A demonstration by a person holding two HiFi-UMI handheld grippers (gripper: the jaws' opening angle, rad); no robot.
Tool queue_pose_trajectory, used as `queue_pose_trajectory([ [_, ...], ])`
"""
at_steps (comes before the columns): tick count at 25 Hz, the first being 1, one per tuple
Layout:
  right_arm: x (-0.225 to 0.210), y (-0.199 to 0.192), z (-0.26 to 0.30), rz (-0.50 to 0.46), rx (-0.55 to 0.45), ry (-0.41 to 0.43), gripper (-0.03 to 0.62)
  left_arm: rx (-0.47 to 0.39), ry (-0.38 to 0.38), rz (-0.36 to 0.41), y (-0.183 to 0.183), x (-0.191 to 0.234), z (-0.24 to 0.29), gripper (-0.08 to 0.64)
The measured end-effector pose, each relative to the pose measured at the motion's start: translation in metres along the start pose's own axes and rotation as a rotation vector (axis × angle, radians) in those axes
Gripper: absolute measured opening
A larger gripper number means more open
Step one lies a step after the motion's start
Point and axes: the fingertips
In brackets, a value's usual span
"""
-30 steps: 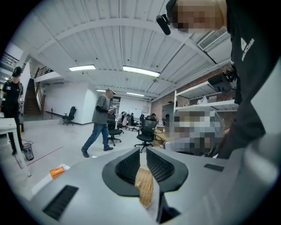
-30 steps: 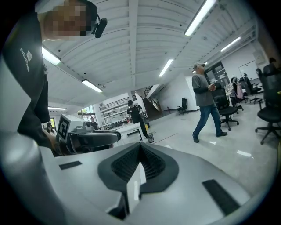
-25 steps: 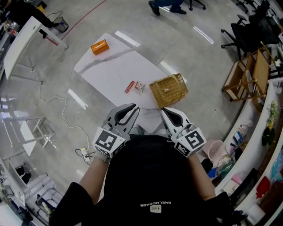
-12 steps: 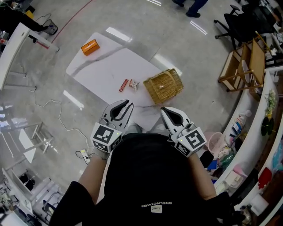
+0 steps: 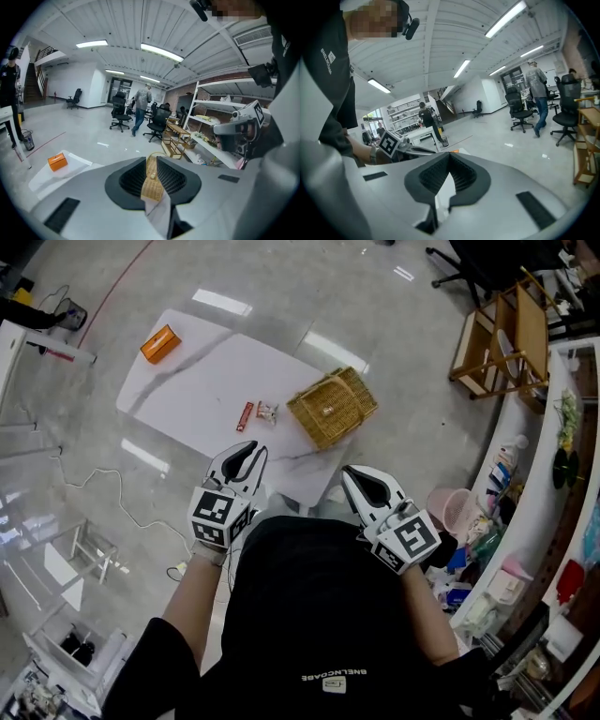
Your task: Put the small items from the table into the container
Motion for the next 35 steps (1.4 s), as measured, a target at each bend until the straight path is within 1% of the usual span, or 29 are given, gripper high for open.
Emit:
queue_pose_trajectory([
  [6, -0.001, -0.007, -0.003, 0.013, 0.029, -0.058, 0.000, 0.093, 0.000, 0.008, -0.024, 0.029, 0.024, 0.075],
  [10, -0.001, -0.011, -0.004, 0.026, 0.038, -0.088, 0.000, 0.137, -0.004, 0.004, -0.037, 0.044, 0.041, 0.084],
  [18, -0.011, -0.017, -0.003, 0.064, 0.049, -0.152, 0.000, 0.232, -0.002, 0.026, -0.066, 0.070, 0.079, 0.119],
  [23, -0.010, -0.026, -0.002, 0.092, 0.076, -0.169, 0.000, 0.298, 0.008, 0.022, -0.092, 0.088, 0.105, 0.147],
  [31, -0.013, -0.041, 0.007, 0.143, 0.125, -0.181, 0.000, 0.406, 0.048, 0.011, -0.141, 0.119, 0.144, 0.192],
  [35, -0.013, -0.051, 0.014, 0.154, 0.146, -0.188, 0.000, 0.449, 0.060, 0.024, -0.166, 0.136, 0.164, 0.218],
])
Point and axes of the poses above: the fingertips, and each gripper's own axes: z forward along the fingers, x to its left, y out of its top, and after that the axes turned 7 degrees about -z, right-handed
